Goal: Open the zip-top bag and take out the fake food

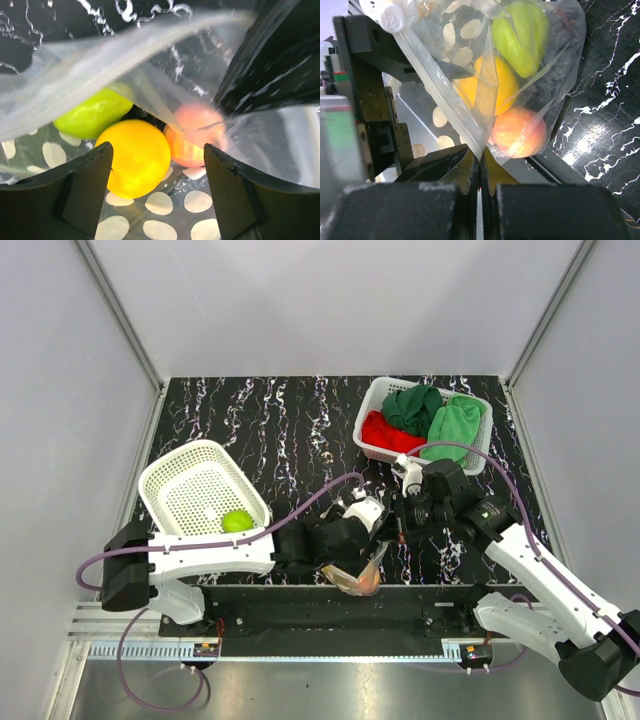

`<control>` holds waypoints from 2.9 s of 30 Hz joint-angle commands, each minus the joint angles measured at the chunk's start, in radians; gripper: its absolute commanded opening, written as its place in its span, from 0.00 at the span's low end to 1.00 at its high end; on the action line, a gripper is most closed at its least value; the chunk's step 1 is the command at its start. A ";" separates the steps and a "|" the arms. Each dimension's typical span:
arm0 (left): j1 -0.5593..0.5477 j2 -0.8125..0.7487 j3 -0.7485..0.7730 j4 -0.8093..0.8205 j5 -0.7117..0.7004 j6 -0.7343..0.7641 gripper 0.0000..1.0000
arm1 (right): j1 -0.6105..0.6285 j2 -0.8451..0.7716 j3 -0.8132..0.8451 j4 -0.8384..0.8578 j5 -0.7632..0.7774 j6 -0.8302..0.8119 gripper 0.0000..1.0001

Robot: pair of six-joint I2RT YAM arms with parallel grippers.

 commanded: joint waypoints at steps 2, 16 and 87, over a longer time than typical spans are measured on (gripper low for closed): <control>-0.014 0.016 -0.027 -0.054 -0.053 -0.036 0.80 | 0.003 0.009 0.019 0.011 -0.006 -0.010 0.00; -0.019 0.129 -0.090 -0.023 -0.143 -0.151 0.78 | 0.003 0.041 0.009 0.029 -0.010 0.000 0.00; 0.587 -0.579 -0.410 -0.388 -0.419 -0.501 0.16 | 0.002 0.090 0.281 -0.106 0.364 -0.092 0.00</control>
